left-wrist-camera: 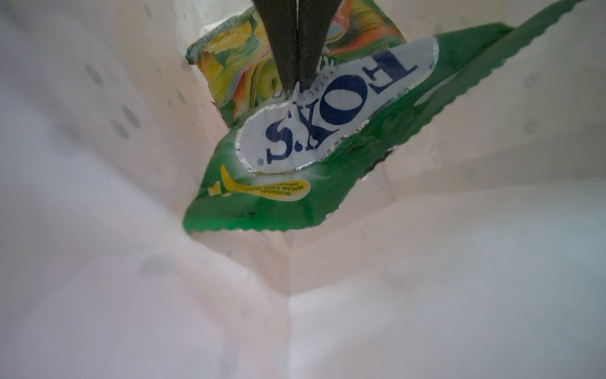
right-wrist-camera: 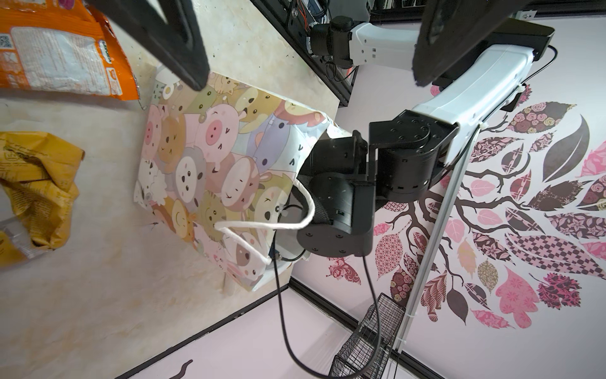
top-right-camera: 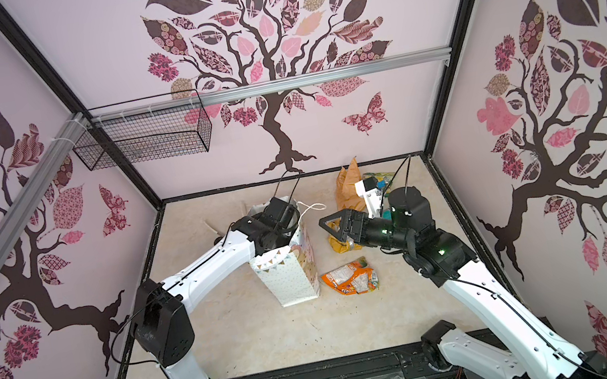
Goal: Take the snacks out of the paper bag
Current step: 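Grasp the green Fox's candy bag with the left gripper and lift it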
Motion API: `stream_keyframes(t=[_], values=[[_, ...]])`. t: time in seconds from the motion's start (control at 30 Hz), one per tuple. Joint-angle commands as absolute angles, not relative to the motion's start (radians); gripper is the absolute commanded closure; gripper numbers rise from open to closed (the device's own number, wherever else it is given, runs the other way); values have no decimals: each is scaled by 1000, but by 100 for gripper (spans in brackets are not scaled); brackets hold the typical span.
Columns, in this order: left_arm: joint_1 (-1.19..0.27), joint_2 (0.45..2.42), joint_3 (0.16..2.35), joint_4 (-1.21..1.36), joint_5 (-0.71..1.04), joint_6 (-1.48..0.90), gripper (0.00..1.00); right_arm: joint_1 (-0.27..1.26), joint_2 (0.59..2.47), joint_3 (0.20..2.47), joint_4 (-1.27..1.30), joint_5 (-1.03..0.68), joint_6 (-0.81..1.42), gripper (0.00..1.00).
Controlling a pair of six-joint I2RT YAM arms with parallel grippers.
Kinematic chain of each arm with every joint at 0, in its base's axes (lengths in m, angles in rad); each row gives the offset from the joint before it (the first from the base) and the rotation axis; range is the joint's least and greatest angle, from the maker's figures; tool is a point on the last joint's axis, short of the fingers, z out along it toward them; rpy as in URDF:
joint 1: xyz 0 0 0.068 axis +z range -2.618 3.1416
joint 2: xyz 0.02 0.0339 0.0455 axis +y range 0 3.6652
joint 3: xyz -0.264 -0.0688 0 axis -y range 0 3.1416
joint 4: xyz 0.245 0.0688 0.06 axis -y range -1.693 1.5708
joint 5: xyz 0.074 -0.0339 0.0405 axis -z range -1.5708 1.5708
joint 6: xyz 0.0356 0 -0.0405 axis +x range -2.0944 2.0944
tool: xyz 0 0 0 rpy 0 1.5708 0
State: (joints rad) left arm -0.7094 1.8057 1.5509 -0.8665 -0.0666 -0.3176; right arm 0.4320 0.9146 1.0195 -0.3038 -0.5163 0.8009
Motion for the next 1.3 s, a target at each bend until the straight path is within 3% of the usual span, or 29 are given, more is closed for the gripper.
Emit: stream_keyframes(t=[0.0,0.53,0.83,1.27], values=[[-712,1752,1618,-871,-80,-322,100,439,922,1014,-310,-508,808,0],[-738,1716,1563,-842,-82,-299,100,452,994,1016,-380,-513,776,0],[-774,1625,1428,-700,-109,-299,100,565,1093,1034,-315,-466,796,0],[-812,1572,1310,-564,-270,-221,100,584,1090,1042,-240,-486,860,0]])
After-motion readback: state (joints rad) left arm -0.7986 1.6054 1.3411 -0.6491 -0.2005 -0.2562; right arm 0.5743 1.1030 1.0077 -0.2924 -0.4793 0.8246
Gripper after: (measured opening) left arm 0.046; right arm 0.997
